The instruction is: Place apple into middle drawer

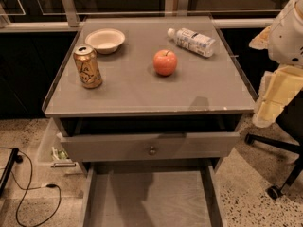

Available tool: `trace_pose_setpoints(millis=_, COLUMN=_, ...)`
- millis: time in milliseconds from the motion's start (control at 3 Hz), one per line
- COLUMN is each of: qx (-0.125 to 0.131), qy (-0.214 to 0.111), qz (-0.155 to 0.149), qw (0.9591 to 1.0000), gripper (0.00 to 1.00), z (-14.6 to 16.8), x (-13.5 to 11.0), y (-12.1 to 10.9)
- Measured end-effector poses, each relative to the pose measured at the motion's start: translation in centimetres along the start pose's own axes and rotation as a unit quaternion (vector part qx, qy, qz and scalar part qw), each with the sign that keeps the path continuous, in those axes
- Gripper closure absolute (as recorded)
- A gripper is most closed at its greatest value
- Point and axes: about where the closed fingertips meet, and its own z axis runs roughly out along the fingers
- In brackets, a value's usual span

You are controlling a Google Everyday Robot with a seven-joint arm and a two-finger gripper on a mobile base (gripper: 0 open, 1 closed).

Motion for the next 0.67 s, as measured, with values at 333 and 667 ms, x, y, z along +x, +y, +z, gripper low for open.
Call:
trace_pose_setpoints(millis=333, qx=0.006, qy=0.000, qz=-0.005, qw=1.0000, gripper=0.00, z=-0.3, x=-0.1, y=0.0)
trace_pose_setpoints(millis=667, qx=0.008, qy=-0.044, qz=-0.014, qw=0.9989, gripper=0.00, z=-0.1, x=-2.2, y=-0.8)
